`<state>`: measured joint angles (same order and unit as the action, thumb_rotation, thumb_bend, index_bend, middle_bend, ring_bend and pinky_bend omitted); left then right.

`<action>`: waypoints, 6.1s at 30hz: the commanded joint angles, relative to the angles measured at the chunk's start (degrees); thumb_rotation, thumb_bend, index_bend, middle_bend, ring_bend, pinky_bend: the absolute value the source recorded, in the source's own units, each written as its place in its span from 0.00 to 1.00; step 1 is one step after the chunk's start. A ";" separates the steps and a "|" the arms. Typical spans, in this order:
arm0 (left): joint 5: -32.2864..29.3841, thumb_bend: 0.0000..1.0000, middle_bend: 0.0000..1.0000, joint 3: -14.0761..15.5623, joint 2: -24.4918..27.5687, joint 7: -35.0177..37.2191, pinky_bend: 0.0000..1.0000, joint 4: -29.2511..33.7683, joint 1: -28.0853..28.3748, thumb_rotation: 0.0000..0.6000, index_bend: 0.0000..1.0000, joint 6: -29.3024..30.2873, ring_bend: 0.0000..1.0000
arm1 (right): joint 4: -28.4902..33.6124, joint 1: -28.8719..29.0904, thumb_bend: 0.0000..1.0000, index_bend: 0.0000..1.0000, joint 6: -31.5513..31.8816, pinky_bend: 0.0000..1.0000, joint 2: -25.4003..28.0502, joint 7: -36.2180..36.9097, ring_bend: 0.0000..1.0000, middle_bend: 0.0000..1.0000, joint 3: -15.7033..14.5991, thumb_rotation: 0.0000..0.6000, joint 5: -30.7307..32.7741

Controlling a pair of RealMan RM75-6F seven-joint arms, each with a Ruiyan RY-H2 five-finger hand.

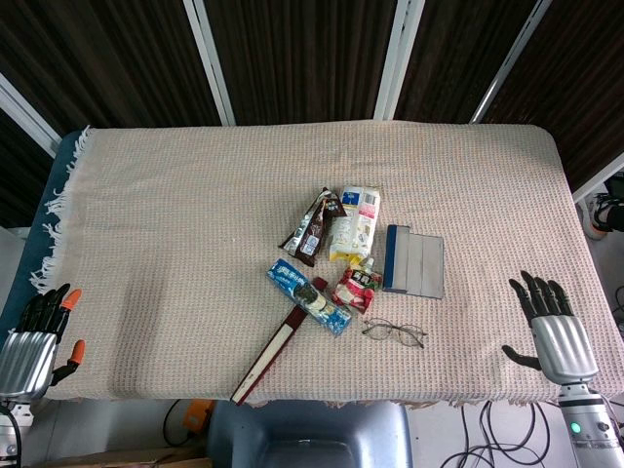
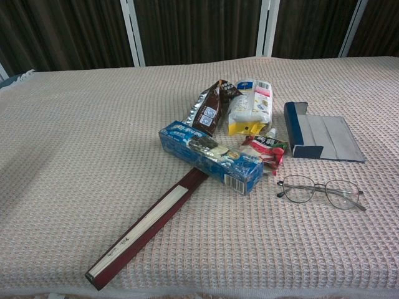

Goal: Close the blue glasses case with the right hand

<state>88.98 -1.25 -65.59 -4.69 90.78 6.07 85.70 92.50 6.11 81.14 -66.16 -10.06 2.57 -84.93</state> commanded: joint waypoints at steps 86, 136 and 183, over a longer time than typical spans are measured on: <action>4.11 0.43 0.00 1.87 2.65 7.50 0.07 -1.02 0.20 1.00 0.00 0.83 0.00 | -0.03 22.01 0.56 0.74 -12.99 0.00 -17.99 -32.22 0.00 0.08 -1.56 1.00 10.91; -3.18 0.43 0.00 -0.57 -1.29 -4.08 0.07 0.77 3.07 1.00 0.00 -5.32 0.00 | -45.41 41.74 0.56 0.76 -26.73 0.00 -20.08 -11.68 0.00 0.10 -6.98 1.00 -17.61; -2.27 0.43 0.00 0.30 -1.26 -4.88 0.07 1.48 2.81 1.00 0.00 -4.42 0.00 | -66.99 29.99 0.21 0.57 -7.52 0.00 -26.93 11.43 0.00 0.08 -12.64 1.00 -18.72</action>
<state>86.71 -0.95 -66.85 -9.58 92.27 8.89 81.28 29.06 37.23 73.31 -91.60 -1.31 -8.67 -102.74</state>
